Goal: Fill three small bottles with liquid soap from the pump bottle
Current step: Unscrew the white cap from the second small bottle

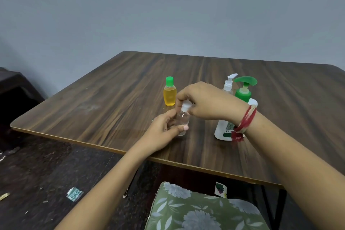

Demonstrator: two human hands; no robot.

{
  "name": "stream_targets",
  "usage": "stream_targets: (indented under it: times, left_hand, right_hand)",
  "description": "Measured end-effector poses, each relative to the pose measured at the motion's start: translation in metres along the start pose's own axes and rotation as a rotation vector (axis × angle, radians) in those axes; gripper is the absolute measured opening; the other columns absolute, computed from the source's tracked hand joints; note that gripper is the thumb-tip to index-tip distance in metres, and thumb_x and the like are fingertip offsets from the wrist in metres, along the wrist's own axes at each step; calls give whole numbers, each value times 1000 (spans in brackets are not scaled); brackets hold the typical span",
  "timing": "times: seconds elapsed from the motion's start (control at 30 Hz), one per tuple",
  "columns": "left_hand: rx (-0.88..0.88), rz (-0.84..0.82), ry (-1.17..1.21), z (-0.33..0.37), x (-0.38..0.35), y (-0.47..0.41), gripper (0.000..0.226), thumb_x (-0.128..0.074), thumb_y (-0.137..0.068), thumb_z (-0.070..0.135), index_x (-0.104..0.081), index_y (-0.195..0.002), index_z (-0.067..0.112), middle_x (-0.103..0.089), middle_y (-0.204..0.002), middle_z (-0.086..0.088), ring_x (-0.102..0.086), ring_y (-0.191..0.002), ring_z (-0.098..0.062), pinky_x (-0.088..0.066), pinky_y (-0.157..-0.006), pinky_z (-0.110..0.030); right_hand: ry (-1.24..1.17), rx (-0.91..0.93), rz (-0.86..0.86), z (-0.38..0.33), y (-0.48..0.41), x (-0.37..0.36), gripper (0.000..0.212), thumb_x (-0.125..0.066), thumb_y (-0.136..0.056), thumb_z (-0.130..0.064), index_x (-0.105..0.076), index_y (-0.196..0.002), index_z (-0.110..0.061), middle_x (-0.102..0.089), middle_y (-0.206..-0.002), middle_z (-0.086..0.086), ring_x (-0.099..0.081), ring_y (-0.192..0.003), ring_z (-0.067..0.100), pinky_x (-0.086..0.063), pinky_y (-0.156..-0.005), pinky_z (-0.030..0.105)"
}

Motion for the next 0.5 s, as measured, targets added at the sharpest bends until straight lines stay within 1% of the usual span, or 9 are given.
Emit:
stream_targets:
  times: [0.1,0.17,0.2,0.27,0.3,0.37,0.43,0.5]
  left_hand:
    - [19,-6,-21,-7,0,0,42,-67,-82,25,-58,-121,11,-69,-111,-3,-65,-107,-13,-50,-93,-29]
    - [43,12,-15,-13,3,2,40,-68,-80,26,-59,-118,15,-69,-107,0,-65,-104,-10,-50,-91,-25]
    - [44,34,-14,-16,7,2,39,-68,-80,27,-60,-117,18,-69,-107,-1,-66,-104,-10,-50,-92,-25]
    - [41,104,16,-16,16,4,34,-67,-80,22,-60,-113,21,-68,-106,-2,-65,-101,-7,-50,-91,-23]
    - [33,151,34,-16,23,5,33,-65,-80,19,-59,-112,20,-67,-105,-1,-65,-99,-4,-49,-89,-20]
    - [3,260,43,-14,39,8,32,-63,-80,18,-59,-112,19,-67,-103,3,-64,-97,0,-49,-87,-18]
    - [-24,355,29,-13,53,14,33,-65,-82,24,-59,-114,23,-69,-101,9,-64,-98,0,-49,-86,-17]
    - [-35,404,18,-13,64,20,33,-65,-81,35,-59,-113,29,-69,-102,17,-64,-99,0,-49,-84,-17]
  right_hand:
    - [18,12,41,-1,-2,3,34,-50,-76,3,-69,-87,-23,-59,-90,-8,-53,-85,13,-34,-56,21]
    - [41,-1,130,4,-4,14,38,-48,-75,5,-69,-86,-24,-57,-90,-8,-54,-89,14,-32,-55,20]
    - [35,-13,181,8,-5,20,37,-49,-77,3,-69,-89,-26,-54,-91,-9,-53,-90,14,-33,-57,22]
    - [-50,-42,288,17,-6,26,31,-53,-81,-3,-69,-95,-25,-52,-97,-7,-52,-89,15,-38,-68,27]
    - [-107,-61,341,22,-6,25,28,-54,-81,-5,-68,-97,-23,-51,-101,-4,-50,-87,15,-39,-71,27]
    - [-179,-119,435,34,-7,14,22,-56,-79,-7,-64,-97,-18,-48,-103,0,-48,-83,15,-35,-69,27]
    - [-227,-183,498,47,-9,-5,16,-58,-78,-8,-61,-92,-14,-46,-97,0,-50,-82,17,-33,-67,27]
    - [-273,-245,490,57,-18,-27,12,-63,-77,-13,-61,-88,-16,-54,-92,-1,-54,-83,18,-37,-68,29]
Point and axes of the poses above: each hand's wrist, its own y-axis away from the middle knuckle, its own x-axis out of the back of the hand, z = x × y, the point moved 10 cm from there along -y, towards the middle knuckle
